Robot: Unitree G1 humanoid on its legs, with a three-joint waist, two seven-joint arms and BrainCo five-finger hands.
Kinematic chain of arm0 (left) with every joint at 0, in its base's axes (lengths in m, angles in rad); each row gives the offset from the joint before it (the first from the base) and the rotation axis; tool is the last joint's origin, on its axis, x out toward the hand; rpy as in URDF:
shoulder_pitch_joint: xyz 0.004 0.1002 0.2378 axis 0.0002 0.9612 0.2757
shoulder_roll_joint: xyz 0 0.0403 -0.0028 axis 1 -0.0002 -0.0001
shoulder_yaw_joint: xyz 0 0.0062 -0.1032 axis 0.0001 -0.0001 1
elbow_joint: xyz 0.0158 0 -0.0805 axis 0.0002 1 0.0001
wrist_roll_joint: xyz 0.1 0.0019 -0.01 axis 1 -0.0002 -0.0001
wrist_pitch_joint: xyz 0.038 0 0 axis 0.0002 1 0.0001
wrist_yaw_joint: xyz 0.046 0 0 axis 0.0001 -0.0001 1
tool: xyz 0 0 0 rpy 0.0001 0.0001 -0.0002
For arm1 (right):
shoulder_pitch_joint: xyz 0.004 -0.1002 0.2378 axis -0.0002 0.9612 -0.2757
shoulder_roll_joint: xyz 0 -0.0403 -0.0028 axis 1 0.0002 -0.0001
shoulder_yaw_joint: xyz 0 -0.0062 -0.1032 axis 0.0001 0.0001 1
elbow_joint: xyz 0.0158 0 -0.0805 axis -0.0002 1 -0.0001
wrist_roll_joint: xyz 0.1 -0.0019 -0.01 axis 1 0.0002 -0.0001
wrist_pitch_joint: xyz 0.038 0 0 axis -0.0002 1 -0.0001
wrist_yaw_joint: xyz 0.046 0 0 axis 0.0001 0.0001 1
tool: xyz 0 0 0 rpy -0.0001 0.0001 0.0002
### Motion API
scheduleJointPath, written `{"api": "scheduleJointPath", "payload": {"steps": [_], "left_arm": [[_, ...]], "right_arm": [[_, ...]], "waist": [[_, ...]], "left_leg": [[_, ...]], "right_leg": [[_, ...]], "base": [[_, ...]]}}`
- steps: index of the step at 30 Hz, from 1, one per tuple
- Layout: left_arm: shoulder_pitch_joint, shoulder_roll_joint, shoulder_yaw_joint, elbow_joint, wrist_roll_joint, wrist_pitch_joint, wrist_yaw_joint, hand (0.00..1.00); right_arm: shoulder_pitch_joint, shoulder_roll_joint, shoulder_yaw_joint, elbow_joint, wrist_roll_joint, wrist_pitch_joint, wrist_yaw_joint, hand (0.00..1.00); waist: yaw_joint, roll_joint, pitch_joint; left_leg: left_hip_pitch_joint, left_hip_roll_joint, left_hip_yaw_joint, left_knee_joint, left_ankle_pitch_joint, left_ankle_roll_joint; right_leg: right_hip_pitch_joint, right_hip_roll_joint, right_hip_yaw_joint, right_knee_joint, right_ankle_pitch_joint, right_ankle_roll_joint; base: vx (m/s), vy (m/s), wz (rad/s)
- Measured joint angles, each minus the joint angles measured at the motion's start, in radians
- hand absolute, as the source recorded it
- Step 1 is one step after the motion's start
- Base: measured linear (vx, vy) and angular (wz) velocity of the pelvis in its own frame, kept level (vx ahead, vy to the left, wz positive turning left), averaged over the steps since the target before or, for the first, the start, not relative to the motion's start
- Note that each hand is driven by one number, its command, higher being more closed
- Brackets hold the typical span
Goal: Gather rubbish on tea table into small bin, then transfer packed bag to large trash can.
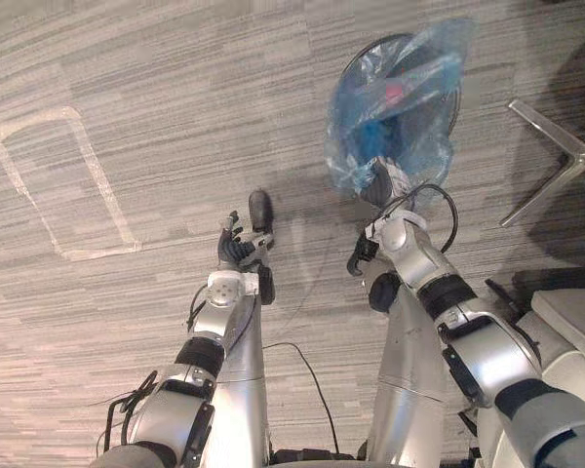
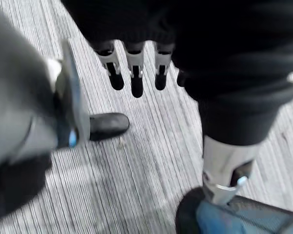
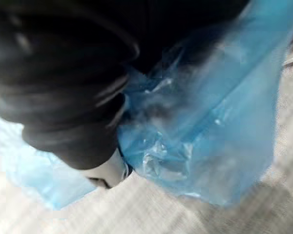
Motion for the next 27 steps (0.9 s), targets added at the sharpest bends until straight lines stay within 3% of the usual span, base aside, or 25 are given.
{"api": "scheduleJointPath", "payload": {"steps": [8, 14, 18, 24, 27], "left_arm": [[0.047, -0.004, 0.002, -0.015, 0.031, 0.028, -0.019, 0.00], [0.105, -0.020, 0.003, -0.005, 0.069, 0.044, -0.021, 0.00], [0.167, -0.025, 0.002, 0.026, 0.090, 0.066, -0.036, 0.00], [0.273, -0.028, -0.016, 0.133, 0.130, 0.081, -0.042, 0.00], [0.308, -0.003, -0.049, 0.186, 0.148, 0.087, -0.054, 0.00]], "right_arm": [[0.138, 0.056, -0.046, -0.215, 0.066, -0.008, -0.010, 1.00], [0.260, 0.106, -0.052, -0.389, 0.152, -0.017, -0.007, 1.00], [0.386, 0.153, -0.042, -0.489, 0.186, -0.025, 0.016, 1.00], [0.533, 0.173, -0.017, -0.538, 0.198, -0.053, 0.070, 1.00], [0.556, 0.171, -0.013, -0.530, 0.198, -0.057, 0.092, 1.00]], "waist": [[-0.002, -0.008, -0.005], [-0.003, -0.012, -0.008], [-0.006, -0.042, -0.026], [-0.016, -0.091, -0.148], [-0.022, -0.101, -0.186]], "left_leg": [[0.151, 0.016, 0.021, -0.078, 0.020, -0.009], [0.339, 0.024, 0.042, -0.151, 0.021, -0.009], [0.508, 0.024, 0.063, -0.225, 0.023, -0.012], [0.726, 0.006, 0.072, -0.380, 0.041, -0.025], [0.816, 0.002, 0.085, -0.457, 0.063, -0.028]], "right_leg": [[0.143, 0.027, -0.002, -0.090, 0.036, -0.001], [0.328, 0.049, 0.001, -0.192, 0.057, 0.009], [0.485, 0.060, 0.001, -0.266, 0.064, 0.015], [0.687, 0.082, 0.005, -0.409, 0.084, 0.035], [0.775, 0.099, 0.008, -0.493, 0.112, 0.042]], "base": [[-0.03, -0.012, -0.11], [0.01, 0.001, -0.11], [0.06, -0.017, -0.09], [0.10, -0.023, -0.05], [0.14, 0.003, -0.09]]}}
